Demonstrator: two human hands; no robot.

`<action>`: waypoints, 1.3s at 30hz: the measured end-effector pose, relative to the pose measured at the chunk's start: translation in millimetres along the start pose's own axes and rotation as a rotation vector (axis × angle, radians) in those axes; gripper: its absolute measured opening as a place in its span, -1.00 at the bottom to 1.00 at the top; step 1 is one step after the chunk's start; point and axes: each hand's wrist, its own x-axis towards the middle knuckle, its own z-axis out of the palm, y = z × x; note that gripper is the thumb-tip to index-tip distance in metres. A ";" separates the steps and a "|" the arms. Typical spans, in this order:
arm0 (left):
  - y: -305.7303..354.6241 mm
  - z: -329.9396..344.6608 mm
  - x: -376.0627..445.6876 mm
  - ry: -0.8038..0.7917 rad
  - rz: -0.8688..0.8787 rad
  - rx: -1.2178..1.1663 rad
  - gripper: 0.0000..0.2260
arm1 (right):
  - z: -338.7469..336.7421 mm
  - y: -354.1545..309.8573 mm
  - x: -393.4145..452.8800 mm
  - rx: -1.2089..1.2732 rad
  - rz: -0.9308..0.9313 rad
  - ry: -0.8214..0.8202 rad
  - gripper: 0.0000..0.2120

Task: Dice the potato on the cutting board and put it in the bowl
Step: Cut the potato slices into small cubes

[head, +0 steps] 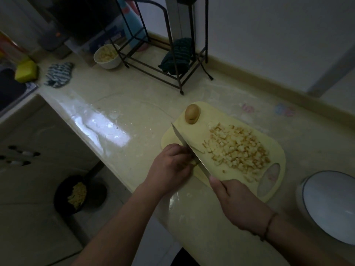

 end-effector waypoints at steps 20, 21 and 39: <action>-0.6 -1.5 -8.1 -0.032 0.067 0.098 -0.78 | 5.0 -1.9 -14.5 -0.027 -0.092 0.075 -0.45; -0.4 -1.3 -8.5 -0.035 0.065 0.093 -0.78 | 5.3 -1.2 -15.1 -0.032 -0.087 0.073 -0.45; -5.1 3.6 -8.1 0.071 0.058 0.000 -0.88 | 3.5 2.3 -8.1 -0.033 -0.003 -0.006 -0.42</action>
